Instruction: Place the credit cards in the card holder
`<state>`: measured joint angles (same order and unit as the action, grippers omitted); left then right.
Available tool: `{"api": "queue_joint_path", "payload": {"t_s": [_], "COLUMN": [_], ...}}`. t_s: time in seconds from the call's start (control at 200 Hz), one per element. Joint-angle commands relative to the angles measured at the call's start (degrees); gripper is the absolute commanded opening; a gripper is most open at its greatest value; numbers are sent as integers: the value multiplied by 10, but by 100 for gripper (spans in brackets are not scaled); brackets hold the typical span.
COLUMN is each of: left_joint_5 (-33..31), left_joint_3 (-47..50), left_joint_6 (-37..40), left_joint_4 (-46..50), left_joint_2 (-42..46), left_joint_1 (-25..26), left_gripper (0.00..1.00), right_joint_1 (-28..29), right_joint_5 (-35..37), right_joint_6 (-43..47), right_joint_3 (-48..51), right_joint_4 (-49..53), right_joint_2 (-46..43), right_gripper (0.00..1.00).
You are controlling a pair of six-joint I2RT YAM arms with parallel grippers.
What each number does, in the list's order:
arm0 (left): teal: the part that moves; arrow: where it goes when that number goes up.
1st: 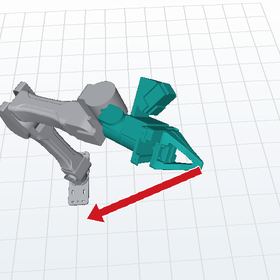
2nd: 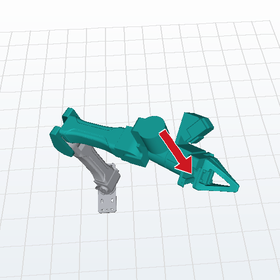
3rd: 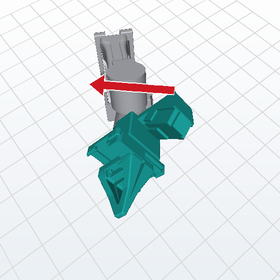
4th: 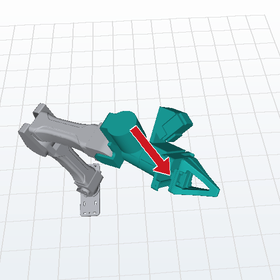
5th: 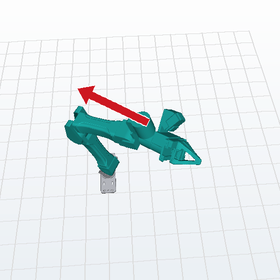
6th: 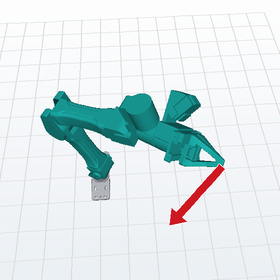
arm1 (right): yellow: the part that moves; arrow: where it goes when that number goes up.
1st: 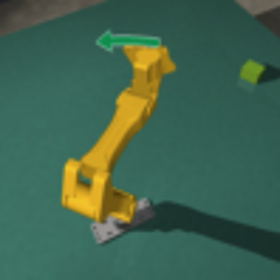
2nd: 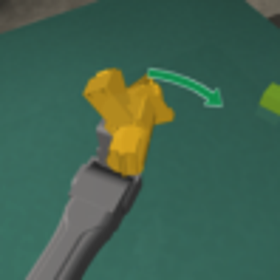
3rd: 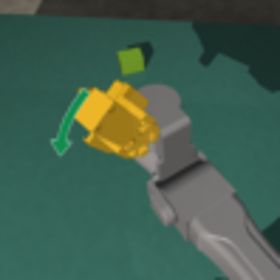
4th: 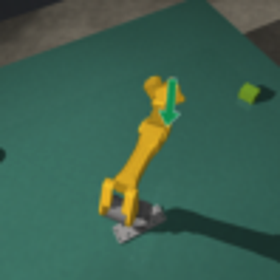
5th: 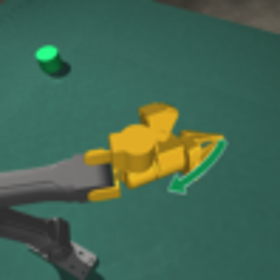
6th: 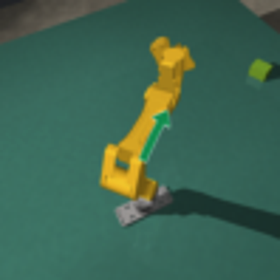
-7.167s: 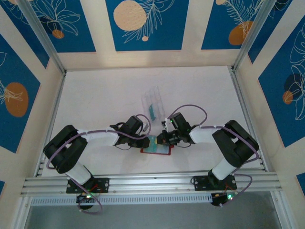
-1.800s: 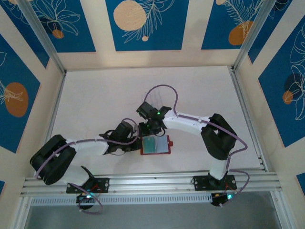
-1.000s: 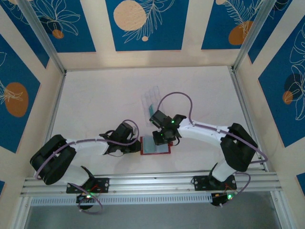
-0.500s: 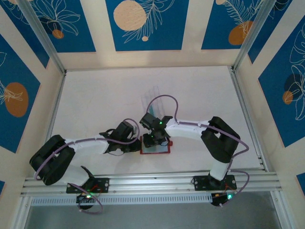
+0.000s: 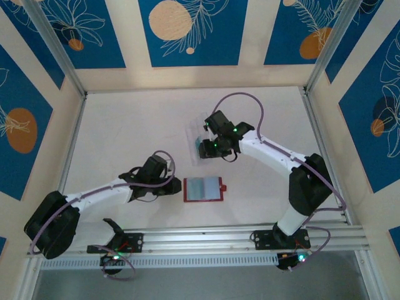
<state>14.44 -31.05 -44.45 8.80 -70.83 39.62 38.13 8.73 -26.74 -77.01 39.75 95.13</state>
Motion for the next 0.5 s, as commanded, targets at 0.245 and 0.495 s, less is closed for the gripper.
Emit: {"api": "queue_joint_path", "payload": {"t_s": [0.245, 0.495], "left_joint_5": [15, 24], "left_joint_3": [-36, -27], "left_joint_6": [14, 10], "left_joint_4": [3, -21], "left_joint_2": [-32, -48], "left_joint_1": [-10, -10], "left_gripper": [20, 20], "right_joint_1": [-18, -19], "right_joint_5": [-4, 21], "right_joint_6": [57, 74], "right_joint_3": [-129, -189], "right_joint_4": [53, 76], "right_joint_2": [109, 175], "right_gripper": [39, 38]}}
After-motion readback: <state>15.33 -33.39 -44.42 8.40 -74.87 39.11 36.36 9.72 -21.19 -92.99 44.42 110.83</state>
